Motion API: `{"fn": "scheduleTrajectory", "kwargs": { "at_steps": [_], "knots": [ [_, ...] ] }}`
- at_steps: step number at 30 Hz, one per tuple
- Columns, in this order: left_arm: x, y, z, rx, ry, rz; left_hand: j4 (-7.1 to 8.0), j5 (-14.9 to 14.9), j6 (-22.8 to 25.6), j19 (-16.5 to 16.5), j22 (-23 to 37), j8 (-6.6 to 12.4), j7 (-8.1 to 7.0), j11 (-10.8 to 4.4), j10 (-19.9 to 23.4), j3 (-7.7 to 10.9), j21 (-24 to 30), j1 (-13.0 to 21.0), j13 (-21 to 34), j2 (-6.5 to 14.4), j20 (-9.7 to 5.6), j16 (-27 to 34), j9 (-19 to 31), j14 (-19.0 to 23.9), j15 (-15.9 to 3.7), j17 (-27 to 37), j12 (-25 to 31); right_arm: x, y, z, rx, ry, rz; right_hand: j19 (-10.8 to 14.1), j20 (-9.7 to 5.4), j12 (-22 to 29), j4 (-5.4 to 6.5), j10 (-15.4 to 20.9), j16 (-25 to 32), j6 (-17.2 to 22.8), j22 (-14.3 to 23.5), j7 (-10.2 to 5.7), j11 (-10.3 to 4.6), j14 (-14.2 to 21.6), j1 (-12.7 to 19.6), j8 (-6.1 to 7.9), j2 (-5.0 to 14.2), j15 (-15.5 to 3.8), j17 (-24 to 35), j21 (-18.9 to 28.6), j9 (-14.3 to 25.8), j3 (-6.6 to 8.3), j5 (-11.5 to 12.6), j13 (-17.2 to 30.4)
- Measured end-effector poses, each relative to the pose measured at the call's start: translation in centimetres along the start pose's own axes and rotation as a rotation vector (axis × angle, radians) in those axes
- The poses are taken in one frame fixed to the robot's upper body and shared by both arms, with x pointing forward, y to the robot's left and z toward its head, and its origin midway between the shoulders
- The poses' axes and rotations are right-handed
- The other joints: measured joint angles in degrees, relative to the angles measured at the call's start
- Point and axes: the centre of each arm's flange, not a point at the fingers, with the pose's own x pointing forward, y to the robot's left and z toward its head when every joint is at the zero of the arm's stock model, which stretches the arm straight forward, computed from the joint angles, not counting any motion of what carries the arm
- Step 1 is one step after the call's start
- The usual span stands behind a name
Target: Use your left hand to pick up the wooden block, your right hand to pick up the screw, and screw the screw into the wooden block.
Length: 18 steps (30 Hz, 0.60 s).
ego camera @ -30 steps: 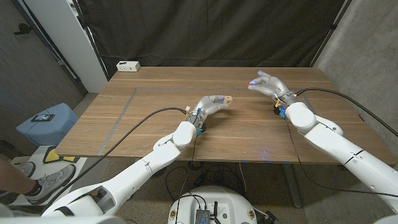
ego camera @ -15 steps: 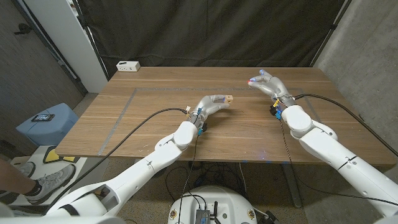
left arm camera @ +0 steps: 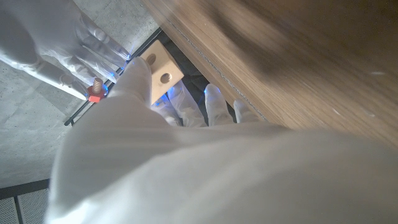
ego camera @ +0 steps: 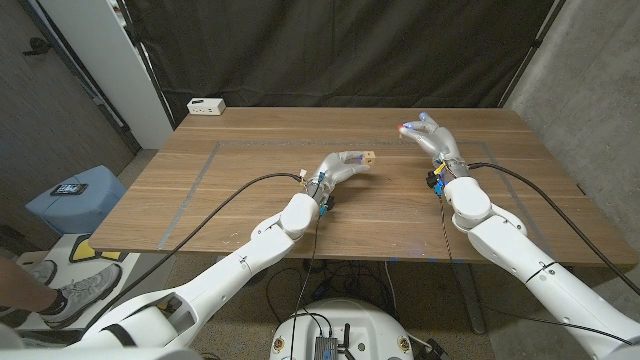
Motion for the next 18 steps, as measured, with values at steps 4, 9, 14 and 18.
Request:
{"fn": "scheduleTrajectory", "kwargs": {
  "at_steps": [4, 9, 14, 18],
  "knots": [
    [0.1, 0.0, -0.1, -0.007, 0.002, -0.001, 0.18, 0.00, 0.00, 0.00, 0.00, -0.01, 0.00, 0.00, 0.00, -0.30, 0.00, -0.02, 0.00, 0.02, 0.00, 0.00, 0.00, 0.00, 0.00, 0.00, 0.00, -0.2, 0.6, -0.2, 0.044, -0.004, -0.016, 0.32, -0.32, -0.25, 0.00, 0.00, 0.00, -0.22, 0.00, 0.22, 0.00, 0.00, 0.00, 0.00, 0.00, 0.00, 0.00, 0.00, 0.00, 0.00, 0.00, 0.00],
    [0.4, 0.0, -0.1, -0.014, 0.001, -0.009, 0.17, 0.00, 0.00, 0.00, 0.00, -0.06, 0.00, 0.00, 0.00, -0.31, 0.00, -0.04, 0.00, 0.04, 0.00, 0.00, -0.01, 0.00, 0.00, 0.00, 0.00, -0.4, 1.5, -0.6, 0.086, 0.000, -0.032, 0.30, -0.31, -0.25, -0.23, 0.00, 0.00, -0.36, 0.00, 0.08, 0.00, 0.00, 0.00, 0.00, 0.00, 0.00, 0.00, 0.00, 0.14, -0.23, 0.00, 0.00],
    [0.6, -0.1, -0.2, -0.019, 0.000, -0.019, 0.16, 0.00, -0.08, 0.00, 0.00, -0.18, 0.06, 0.00, 0.00, -0.32, 0.00, -0.27, -0.01, 0.26, 0.00, 0.00, -0.02, 0.00, 0.00, 0.00, 0.00, -0.6, 2.2, -1.0, 0.121, 0.002, -0.049, 0.30, -0.30, -0.46, -0.23, -0.28, 0.00, -0.45, 0.00, 0.00, 0.19, -0.22, 0.24, 0.22, 0.24, 0.21, 0.00, 0.00, 0.27, -0.23, 0.00, 0.00],
    [0.8, -0.1, -0.2, -0.021, 0.001, -0.026, 0.13, 0.00, 0.12, 0.00, 0.00, -0.24, -0.15, 0.00, 0.00, -0.34, 0.00, -0.42, -0.01, 0.41, 0.00, 0.00, -0.05, 0.00, 0.00, 0.00, -0.44, -0.7, 2.6, -1.1, 0.148, -0.007, -0.064, 0.30, -0.30, -0.46, -0.24, -0.77, 0.00, -0.44, 0.00, 0.00, -0.14, -0.36, 0.46, 0.43, 0.46, 0.07, 0.01, 0.00, 0.27, -0.23, 0.00, 0.00]
  ]
}}
